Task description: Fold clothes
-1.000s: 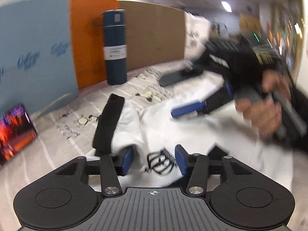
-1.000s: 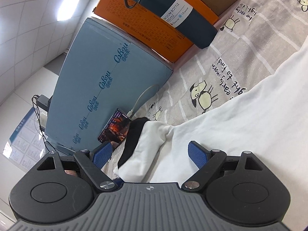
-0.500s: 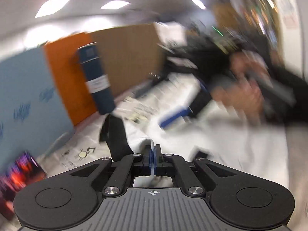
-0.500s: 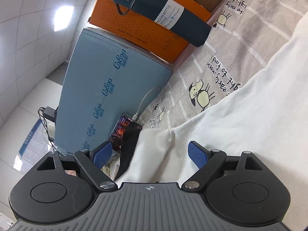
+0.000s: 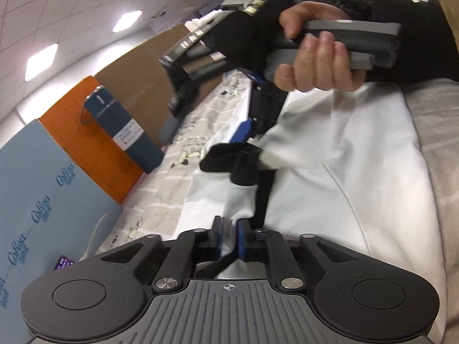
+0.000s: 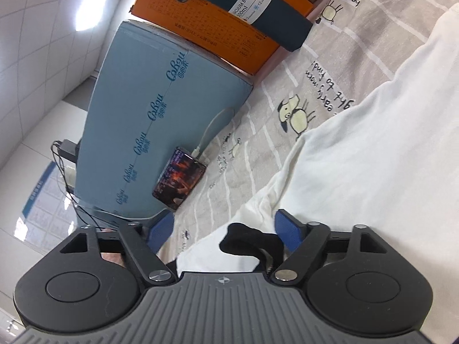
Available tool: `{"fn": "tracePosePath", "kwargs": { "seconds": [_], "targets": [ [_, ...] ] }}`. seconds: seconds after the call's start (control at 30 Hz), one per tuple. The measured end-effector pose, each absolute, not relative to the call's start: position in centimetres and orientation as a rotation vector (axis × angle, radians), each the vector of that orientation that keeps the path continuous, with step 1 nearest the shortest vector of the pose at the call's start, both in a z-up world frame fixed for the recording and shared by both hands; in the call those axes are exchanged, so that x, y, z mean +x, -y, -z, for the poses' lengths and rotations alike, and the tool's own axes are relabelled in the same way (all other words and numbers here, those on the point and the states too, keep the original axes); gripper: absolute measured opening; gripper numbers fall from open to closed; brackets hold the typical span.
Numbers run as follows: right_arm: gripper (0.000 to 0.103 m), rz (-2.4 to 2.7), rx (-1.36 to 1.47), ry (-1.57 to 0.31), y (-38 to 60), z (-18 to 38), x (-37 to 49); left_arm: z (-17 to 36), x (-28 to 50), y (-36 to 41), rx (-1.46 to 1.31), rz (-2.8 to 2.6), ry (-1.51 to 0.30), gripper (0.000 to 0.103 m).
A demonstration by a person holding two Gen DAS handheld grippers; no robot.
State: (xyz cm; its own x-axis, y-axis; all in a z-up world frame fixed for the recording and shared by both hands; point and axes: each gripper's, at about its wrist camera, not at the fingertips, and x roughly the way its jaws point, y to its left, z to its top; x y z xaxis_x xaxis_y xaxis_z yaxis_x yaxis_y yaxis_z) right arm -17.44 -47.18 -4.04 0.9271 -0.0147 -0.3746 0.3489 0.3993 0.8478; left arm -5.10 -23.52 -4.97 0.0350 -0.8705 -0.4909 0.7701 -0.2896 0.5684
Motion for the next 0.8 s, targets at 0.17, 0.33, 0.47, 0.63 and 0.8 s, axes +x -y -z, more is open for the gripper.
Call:
{"fn": "tracePosePath", "kwargs": {
  "seconds": [0.17, 0.33, 0.47, 0.63, 0.8],
  "targets": [
    [0.039, 0.303, 1.055, -0.394, 46.2, 4.3, -18.0, 4.9, -4.9, 24.4, 0.879, 1.621, 0.147, 0.038],
    [0.012, 0.316, 1.003, -0.383, 45.3, 3.8, -18.7, 3.5, -2.8, 24.6, 0.722, 1.642, 0.033, 0.001],
    [0.009, 0.268, 0.953, -0.313, 43.1, 2.2, -19.2, 1.5, -0.4, 22.9, 0.524, 1.652, -0.037, 0.001],
    [0.008, 0.235, 0.923, -0.269, 39.8, 0.6, -19.9, 0.4, 1.5, 20.9, 0.392, 1.685, -0.131, 0.001],
    [0.008, 0.259, 0.912, -0.297, 37.7, 0.5, -20.8, 1.5, 0.4, 19.3, 0.476, 1.737, -0.160, 0.001]
  ]
}}
